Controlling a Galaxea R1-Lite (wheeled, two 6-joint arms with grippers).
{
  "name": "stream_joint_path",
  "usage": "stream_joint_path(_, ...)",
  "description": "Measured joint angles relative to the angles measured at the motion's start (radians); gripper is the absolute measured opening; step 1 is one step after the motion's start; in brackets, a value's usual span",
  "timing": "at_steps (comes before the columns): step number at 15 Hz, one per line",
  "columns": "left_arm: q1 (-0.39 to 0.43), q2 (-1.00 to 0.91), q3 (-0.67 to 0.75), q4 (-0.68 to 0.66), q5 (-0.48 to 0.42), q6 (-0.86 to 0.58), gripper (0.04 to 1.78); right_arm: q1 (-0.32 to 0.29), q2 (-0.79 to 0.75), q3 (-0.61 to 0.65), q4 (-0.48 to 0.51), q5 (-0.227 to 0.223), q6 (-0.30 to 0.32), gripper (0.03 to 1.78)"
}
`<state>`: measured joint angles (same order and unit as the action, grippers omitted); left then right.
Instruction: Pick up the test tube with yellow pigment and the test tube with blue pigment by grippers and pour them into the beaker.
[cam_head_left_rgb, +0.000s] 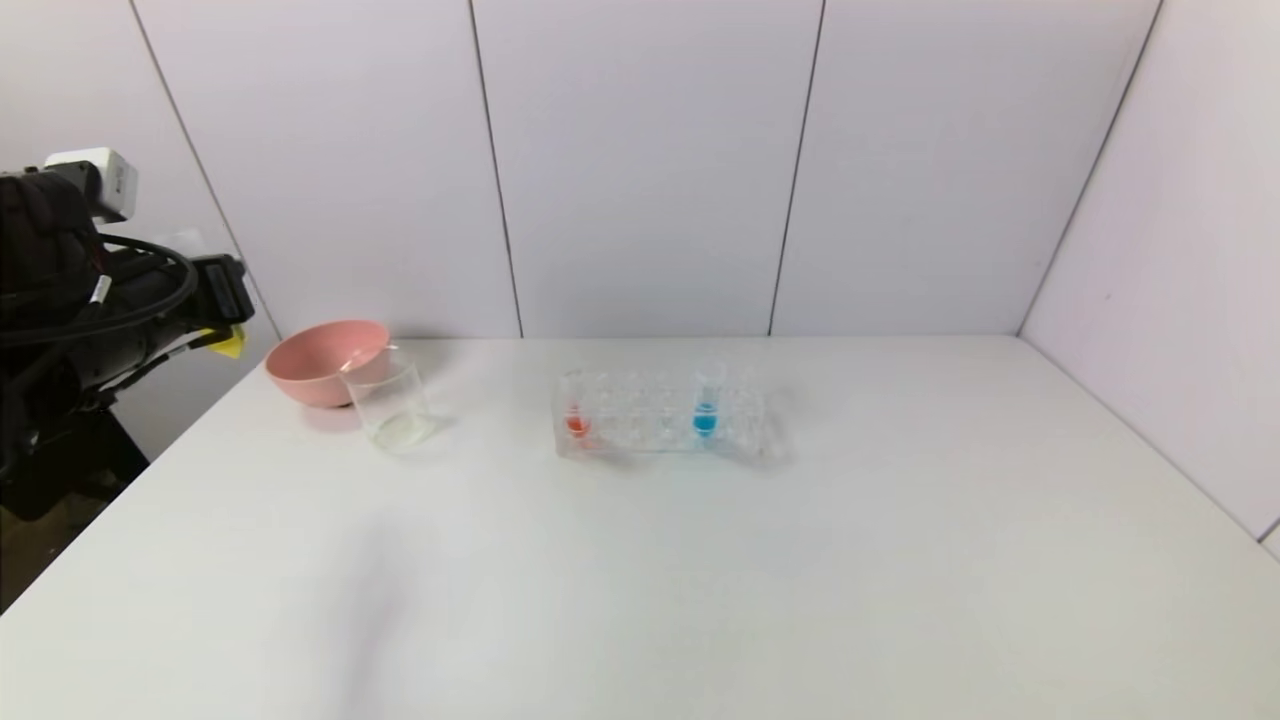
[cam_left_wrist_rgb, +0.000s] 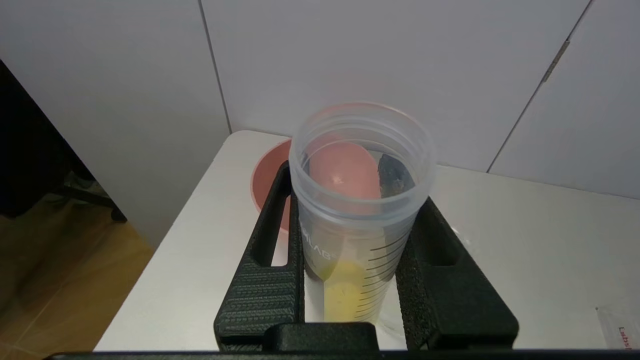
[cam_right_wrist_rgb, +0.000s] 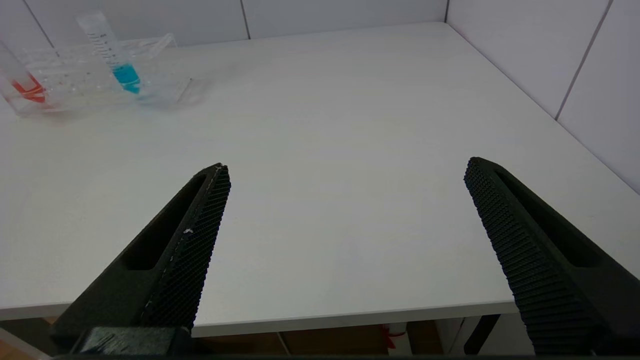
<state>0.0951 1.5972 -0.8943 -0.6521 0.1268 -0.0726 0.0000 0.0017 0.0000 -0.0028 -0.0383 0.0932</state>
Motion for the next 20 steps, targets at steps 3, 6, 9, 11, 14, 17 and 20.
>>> stream_joint_path(3, 0.056, 0.004, 0.002, 0.000, -0.083, 0.015, 0.52, 0.000, 0.000, 0.000, 0.000, 0.000, 0.000, 1.71)
stream_joint_path(6, 0.081, 0.017, 0.003, -0.003, -0.104, 0.032, 0.52, 0.000, 0.000, 0.000, 0.000, 0.000, 0.000, 1.71)
stream_joint_path(9, 0.091, 0.028, 0.004, -0.003, -0.117, 0.051, 0.52, 0.000, 0.000, 0.000, 0.000, 0.000, 0.000, 1.71)
stream_joint_path(11, 0.112, 0.037, 0.005, -0.003, -0.159, 0.070, 0.52, 0.000, 0.000, 0.000, 0.000, 0.000, 0.000, 1.71)
stream_joint_path(14, 0.148, 0.061, 0.004, -0.009, -0.235, 0.116, 0.52, 0.000, 0.000, 0.000, 0.000, 0.000, 0.000, 1.71)
stream_joint_path(17, 0.178, 0.090, -0.007, -0.034, -0.308, 0.139, 0.52, 0.000, 0.000, 0.000, 0.000, 0.000, 0.000, 1.71)
stream_joint_path(20, 0.209, 0.106, -0.034, -0.050, -0.437, 0.164, 0.52, 0.000, 0.000, 0.000, 0.000, 0.000, 0.000, 1.71)
